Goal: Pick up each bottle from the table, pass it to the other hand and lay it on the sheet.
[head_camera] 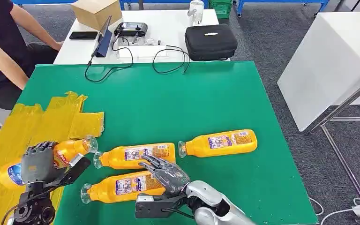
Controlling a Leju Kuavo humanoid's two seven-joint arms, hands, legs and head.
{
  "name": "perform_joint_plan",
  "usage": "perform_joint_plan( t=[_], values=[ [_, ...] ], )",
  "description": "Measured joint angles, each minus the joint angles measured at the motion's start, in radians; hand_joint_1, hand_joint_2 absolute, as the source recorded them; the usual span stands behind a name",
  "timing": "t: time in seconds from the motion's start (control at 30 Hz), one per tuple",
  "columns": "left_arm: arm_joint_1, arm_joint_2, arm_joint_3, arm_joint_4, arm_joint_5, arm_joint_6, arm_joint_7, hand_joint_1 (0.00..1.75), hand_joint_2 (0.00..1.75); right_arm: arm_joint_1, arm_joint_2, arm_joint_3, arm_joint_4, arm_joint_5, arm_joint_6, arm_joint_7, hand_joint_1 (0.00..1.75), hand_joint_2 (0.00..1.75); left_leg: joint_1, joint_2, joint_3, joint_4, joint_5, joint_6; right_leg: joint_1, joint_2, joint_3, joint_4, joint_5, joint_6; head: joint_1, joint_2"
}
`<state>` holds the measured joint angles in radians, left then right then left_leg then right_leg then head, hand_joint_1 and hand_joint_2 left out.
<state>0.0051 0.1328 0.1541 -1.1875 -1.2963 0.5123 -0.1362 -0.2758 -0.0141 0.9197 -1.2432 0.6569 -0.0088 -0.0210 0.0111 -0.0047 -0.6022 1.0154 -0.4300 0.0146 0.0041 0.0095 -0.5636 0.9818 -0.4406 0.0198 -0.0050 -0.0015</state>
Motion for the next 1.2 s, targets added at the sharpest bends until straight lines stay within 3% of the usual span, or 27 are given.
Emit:
perform_joint_plan(
  t=[0.2,0.23,0.27,0.3,0.47,1.2],
  values=[
    [-0.015,0.015,-0.011,0.048,-0.004,-0.001,0.002,1.75,1.75,-0.007,0.005,0.006,0.011,0.0,0.0,0.0,0.0,0.0,0.0,0.0,0.0,0.0,0.0,0.0,0.0,0.0,0.0,0.0,0.0,0.0,0.0,0.0],
    [-0.016,0.016,-0.012,0.053,-0.006,-0.001,0.002,0.59,1.75,-0.008,0.005,0.006,0.013,0.0,0.0,0.0,0.0,0.0,0.0,0.0,0.0,0.0,0.0,0.0,0.0,0.0,0.0,0.0,0.0,0.0,0.0,0.0],
    [-0.018,0.018,-0.013,0.057,-0.015,-0.006,0.011,0.0,1.75,-0.009,0.005,0.008,0.014,0.0,0.001,0.0,0.0,0.0,0.0,0.0,-0.001,0.0,0.0,0.0,0.0,0.0,0.0,0.0,0.0,0.0,0.0,0.0],
    [-0.021,0.021,-0.016,0.063,-0.036,-0.019,0.026,0.0,0.0,-0.011,0.006,0.01,0.016,-0.001,0.007,0.0,0.0,0.0,0.0,0.0,-0.001,0.0,0.0,0.0,0.0,0.0,0.0,0.0,0.0,0.0,0.0,0.0],
    [-0.055,0.041,-0.045,0.134,-0.127,-0.053,0.089,0.0,0.0,-0.025,0.014,0.025,0.027,-0.009,0.022,0.008,0.0,0.0,0.0,0.0,0.0,0.0,0.0,0.0,0.0,0.0,0.0,0.0,0.0,0.0,-0.001,0.0],
    [-0.115,0.049,-0.097,0.223,-0.091,-0.006,0.064,0.0,0.0,-0.119,0.125,0.13,0.186,0.002,0.087,0.05,0.0,0.0,0.0,0.0,0.0,0.0,0.0,0.0,0.0,0.0,0.0,0.0,0.0,0.0,0.0,0.0]
  ],
)
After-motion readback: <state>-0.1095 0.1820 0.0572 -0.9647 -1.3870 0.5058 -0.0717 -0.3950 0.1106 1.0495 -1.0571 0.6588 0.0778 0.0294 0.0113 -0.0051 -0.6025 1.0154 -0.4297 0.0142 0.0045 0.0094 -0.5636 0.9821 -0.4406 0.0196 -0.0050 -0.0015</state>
